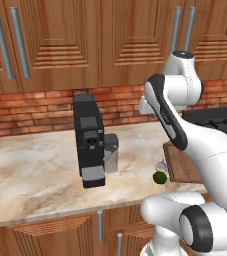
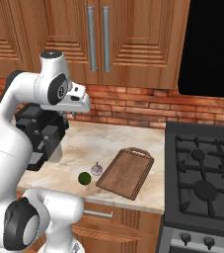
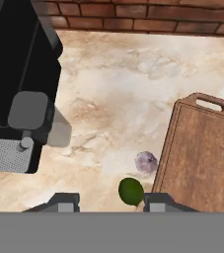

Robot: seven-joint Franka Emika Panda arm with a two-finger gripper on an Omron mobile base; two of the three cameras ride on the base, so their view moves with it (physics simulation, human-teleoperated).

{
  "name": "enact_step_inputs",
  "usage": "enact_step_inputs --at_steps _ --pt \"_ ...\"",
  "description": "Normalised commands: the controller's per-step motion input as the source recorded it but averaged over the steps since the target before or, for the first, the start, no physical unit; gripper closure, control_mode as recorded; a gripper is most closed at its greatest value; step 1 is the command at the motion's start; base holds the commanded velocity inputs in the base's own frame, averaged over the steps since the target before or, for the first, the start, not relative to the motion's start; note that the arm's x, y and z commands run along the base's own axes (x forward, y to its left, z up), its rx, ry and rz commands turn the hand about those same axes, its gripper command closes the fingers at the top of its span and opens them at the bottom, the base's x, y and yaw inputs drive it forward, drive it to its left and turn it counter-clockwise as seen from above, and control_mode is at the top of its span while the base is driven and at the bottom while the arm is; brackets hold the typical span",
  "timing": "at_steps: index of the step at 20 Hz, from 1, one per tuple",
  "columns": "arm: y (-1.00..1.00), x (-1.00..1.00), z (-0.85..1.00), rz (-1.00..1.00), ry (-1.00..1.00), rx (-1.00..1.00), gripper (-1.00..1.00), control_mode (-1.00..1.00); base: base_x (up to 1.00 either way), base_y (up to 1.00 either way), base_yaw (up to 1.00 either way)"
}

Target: Open the cabinet. Place the bowl and condiment on the counter. Then place the lime and garlic on the cutting board.

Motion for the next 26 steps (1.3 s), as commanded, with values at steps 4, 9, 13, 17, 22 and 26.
enact_step_inputs --at_steps 4,9,13,17,22,26 --pt "0.10 -0.10 0.04 0.00 -0.06 -0.03 -1.00 -1.00 0.00 0.00 0.00" --pt "0.05 -0.25 0.36 0.00 -0.14 -0.03 -1.00 -1.00 0.00 0.00 0.00" --pt "-0.01 -0.30 0.34 0.00 -0.13 0.00 -1.00 -1.00 0.00 0.00 0.00" --pt "-0.12 -0.34 0.31 0.01 -0.19 -0.01 -1.00 -1.00 0.00 0.00 0.00" --pt "-0.21 -0.29 0.36 0.02 -0.19 -0.02 -1.00 -1.00 0.00 0.00 0.00" --pt "-0.30 -0.17 0.50 0.03 -0.13 0.00 -1.00 -1.00 0.00 0.00 0.00"
